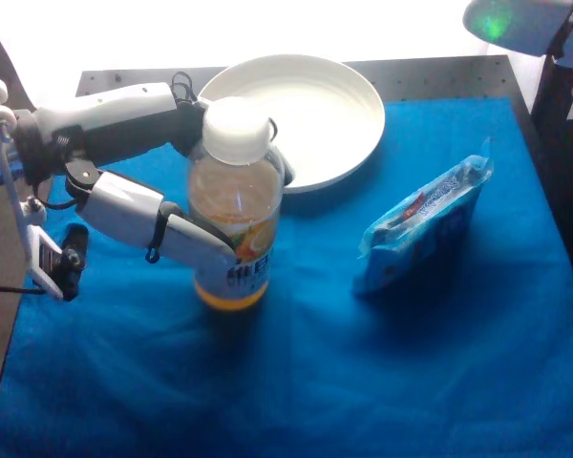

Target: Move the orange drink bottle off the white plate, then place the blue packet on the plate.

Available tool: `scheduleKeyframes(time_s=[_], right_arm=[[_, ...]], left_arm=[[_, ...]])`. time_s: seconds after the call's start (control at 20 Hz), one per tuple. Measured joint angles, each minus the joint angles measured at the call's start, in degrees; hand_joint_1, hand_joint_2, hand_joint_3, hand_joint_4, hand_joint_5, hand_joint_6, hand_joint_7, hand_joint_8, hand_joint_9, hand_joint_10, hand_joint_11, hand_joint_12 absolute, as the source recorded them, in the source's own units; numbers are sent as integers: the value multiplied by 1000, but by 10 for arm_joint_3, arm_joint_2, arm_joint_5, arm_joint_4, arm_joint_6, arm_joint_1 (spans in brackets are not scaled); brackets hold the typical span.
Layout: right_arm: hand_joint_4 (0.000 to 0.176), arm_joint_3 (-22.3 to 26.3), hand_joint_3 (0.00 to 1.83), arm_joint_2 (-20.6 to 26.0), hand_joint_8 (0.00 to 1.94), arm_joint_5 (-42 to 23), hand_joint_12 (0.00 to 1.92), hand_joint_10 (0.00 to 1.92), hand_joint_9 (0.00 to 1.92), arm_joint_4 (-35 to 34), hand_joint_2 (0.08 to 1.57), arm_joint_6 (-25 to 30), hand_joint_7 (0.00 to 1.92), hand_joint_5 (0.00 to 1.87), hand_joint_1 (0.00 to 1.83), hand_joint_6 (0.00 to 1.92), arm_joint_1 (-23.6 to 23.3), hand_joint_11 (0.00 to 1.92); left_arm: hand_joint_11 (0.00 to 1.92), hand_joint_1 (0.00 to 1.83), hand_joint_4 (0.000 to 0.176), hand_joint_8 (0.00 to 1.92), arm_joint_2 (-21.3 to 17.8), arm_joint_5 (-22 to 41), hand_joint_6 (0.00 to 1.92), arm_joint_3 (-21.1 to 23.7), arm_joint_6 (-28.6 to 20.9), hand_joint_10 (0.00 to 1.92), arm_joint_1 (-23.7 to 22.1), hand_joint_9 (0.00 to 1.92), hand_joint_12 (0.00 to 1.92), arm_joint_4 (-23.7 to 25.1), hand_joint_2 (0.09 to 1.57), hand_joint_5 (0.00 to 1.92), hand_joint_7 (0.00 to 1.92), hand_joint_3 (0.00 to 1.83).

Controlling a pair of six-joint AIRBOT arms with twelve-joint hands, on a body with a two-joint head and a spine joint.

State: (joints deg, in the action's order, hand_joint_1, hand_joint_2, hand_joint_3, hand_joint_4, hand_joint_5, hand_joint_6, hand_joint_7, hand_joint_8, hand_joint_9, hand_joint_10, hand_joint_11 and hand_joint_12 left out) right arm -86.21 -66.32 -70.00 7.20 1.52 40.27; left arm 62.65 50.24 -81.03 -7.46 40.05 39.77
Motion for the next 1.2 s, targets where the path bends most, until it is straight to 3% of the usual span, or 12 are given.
scheduleKeyframes(time_s=[0.2,0.25,0.45,0.55,0.7,0.75,0.8,0.85,0.9,1.0,1.1,1.2], right_arm=[[176,0,0,0,4,0,275,6,52,1,963,0,43,32,514,2,0,64],[176,0,0,0,1,0,279,3,51,1,955,0,39,34,514,2,0,59],[174,0,0,0,2,0,306,7,72,2,963,0,46,35,533,1,0,93],[175,0,0,-1,0,0,308,4,69,1,962,0,35,32,552,4,0,76],[176,0,0,-3,0,0,400,2,71,14,905,0,31,49,587,3,0,44],[167,0,0,-3,0,0,411,3,75,18,901,0,9,22,580,0,0,51],[163,0,0,-3,0,0,412,3,77,19,895,0,1,8,585,0,0,40],[169,0,0,-3,0,0,387,2,82,19,860,0,4,1,597,0,0,7],[174,0,0,-1,0,2,348,1,63,22,843,0,0,0,610,0,0,1],[176,0,0,6,0,15,296,0,2,33,851,1,1,0,640,0,0,1],[174,-1,1,10,0,35,353,0,0,41,836,3,0,0,662,0,0,0],[148,-13,0,13,0,71,351,0,0,87,833,20,0,0,601,0,-11,0]], left_arm=[[89,941,0,0,0,0,0,0,0,0,0,430,801,-3,967,503,480,0],[73,877,0,0,0,2,0,0,0,0,3,312,701,-6,918,351,331,1],[137,678,0,0,-7,2,0,6,0,0,6,247,816,-6,906,138,172,0],[109,677,74,0,-15,0,0,8,0,0,12,206,876,-5,888,63,108,0],[24,695,101,0,-25,-8,0,9,0,0,12,129,866,-5,850,1,42,0],[4,726,105,1,-30,-11,0,14,0,15,12,60,566,-4,801,0,14,0],[0,731,122,0,-36,-11,0,18,0,7,12,23,363,-1,773,0,2,0],[0,721,134,0,-41,-12,0,21,0,2,12,12,308,6,747,0,0,0],[0,691,168,0,-51,-13,0,28,0,0,14,2,255,10,716,0,0,0],[0,725,174,0,-63,-20,0,33,0,1,14,4,133,15,703,0,0,0],[69,706,160,5,-79,-30,0,39,0,13,17,38,138,17,682,0,18,0],[82,720,133,4,-87,-39,0,45,1,13,17,49,148,18,672,0,19,0]])
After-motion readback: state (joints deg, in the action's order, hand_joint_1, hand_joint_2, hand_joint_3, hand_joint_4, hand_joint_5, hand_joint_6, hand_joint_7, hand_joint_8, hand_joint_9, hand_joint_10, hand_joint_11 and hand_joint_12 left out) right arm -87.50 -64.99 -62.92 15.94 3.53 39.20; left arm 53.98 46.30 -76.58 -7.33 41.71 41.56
